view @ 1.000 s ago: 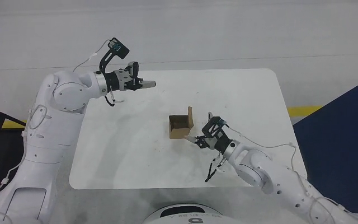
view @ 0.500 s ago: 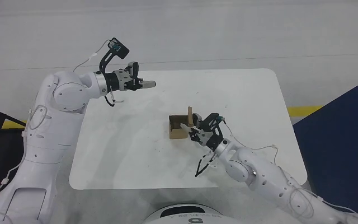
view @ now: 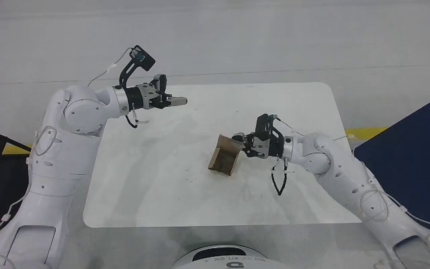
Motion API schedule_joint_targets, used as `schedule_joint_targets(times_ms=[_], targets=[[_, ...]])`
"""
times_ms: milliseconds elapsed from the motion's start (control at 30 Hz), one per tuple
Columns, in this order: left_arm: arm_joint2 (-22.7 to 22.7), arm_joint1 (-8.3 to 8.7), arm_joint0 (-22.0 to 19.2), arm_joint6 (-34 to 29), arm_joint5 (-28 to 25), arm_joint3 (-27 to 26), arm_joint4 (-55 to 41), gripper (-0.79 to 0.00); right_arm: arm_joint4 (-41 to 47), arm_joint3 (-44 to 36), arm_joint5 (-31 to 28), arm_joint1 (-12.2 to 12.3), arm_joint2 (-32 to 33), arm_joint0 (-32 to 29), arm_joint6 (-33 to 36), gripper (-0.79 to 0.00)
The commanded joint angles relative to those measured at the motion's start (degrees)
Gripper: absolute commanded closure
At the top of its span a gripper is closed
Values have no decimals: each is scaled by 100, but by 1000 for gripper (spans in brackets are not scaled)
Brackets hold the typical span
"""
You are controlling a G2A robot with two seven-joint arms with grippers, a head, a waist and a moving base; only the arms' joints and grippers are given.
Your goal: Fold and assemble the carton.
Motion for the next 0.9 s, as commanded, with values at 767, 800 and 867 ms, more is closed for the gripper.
schedule_joint_targets(times_ms=[767, 800, 867], targets=[[0, 0, 0, 0, 0, 0, 0, -785, -1223, -2216, 1453, 544, 2395, -2439, 200, -785], [0, 0, 0, 0, 0, 0, 0, -785, -1223, -2216, 1453, 544, 2395, -2439, 200, -785], [0, 0, 0, 0, 0, 0, 0, -785, -1223, -2216, 1453, 544, 2395, -2439, 200, -785]])
